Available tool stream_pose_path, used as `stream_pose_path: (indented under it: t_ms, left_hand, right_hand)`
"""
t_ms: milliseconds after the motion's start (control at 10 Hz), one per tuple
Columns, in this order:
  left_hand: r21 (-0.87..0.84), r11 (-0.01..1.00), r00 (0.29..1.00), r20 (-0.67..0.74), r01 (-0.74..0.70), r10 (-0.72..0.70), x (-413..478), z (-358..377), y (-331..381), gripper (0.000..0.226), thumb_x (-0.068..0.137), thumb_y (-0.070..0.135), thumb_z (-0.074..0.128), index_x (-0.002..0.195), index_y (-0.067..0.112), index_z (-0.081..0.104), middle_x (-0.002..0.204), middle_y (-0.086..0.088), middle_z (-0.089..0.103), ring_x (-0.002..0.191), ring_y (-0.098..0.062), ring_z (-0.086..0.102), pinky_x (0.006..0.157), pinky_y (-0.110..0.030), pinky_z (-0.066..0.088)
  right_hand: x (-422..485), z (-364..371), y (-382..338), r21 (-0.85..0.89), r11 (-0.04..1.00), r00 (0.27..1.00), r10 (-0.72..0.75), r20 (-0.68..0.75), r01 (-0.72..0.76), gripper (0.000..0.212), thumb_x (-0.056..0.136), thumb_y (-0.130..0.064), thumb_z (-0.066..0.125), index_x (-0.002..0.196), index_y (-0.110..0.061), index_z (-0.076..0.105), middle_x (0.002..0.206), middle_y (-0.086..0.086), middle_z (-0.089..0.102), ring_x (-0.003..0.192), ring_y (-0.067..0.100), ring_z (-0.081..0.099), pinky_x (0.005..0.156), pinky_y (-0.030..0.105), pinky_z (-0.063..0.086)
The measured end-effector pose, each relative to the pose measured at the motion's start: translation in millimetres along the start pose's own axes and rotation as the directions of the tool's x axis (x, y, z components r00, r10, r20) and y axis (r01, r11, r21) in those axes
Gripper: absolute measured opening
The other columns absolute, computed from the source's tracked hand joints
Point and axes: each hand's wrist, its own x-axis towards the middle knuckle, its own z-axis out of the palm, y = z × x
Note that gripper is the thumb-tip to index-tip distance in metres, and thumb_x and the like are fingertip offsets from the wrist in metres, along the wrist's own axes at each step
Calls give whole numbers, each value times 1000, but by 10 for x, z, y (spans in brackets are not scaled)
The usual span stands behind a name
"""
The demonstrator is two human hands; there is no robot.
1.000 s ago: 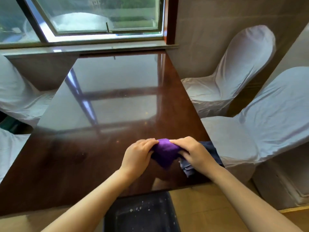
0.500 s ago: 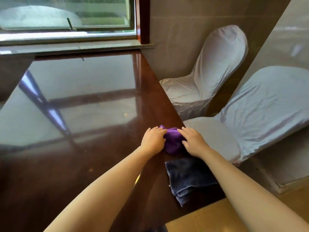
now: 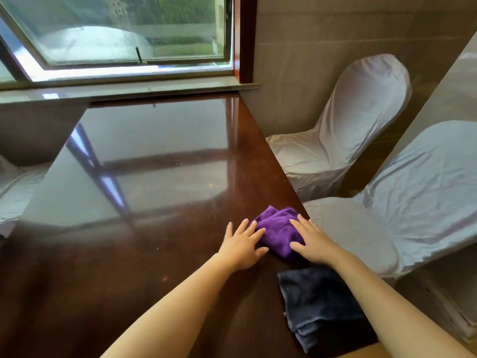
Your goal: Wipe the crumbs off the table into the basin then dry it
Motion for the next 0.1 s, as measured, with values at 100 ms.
stream_pose_path:
  t_ms: [100]
  left_hand:
    - [-50,987,984,-85,155,-159,-242,-287,-223,64,90,55,32,145,30,10,158,-1,6,144,-21,-3,114,-52,-4]
  right_hand:
    - [-403,-386,-194,239,958,977,-114,-182,157,57,90,-38,53,141,-22,32,149,-2,35,136,17,32,106,23,29]
